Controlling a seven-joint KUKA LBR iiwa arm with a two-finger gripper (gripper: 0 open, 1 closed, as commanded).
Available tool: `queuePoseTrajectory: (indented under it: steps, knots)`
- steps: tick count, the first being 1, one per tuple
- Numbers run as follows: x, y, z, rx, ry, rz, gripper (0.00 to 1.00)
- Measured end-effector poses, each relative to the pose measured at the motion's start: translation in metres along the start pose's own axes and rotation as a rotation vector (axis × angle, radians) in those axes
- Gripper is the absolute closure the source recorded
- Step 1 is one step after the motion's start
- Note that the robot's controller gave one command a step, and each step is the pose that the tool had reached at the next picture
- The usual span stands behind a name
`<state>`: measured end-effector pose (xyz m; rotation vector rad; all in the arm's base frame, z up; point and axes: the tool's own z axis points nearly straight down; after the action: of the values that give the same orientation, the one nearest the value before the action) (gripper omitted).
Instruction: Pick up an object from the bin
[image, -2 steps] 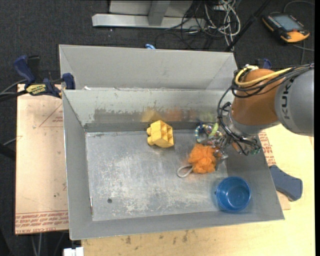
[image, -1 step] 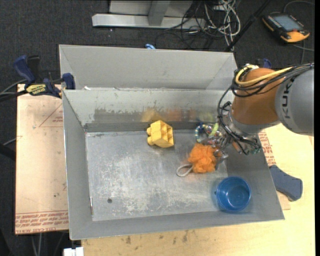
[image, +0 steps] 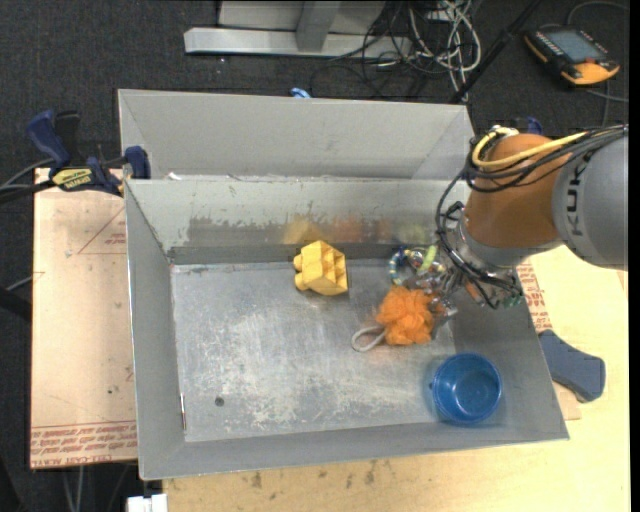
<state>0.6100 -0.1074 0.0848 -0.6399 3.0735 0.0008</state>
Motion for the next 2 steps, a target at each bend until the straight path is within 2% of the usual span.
queuePoseTrajectory:
  steps: [2]
  knots:
    - [-0.0009,0.0001,-0.0090,0.001,-0.002,0.000,1.00]
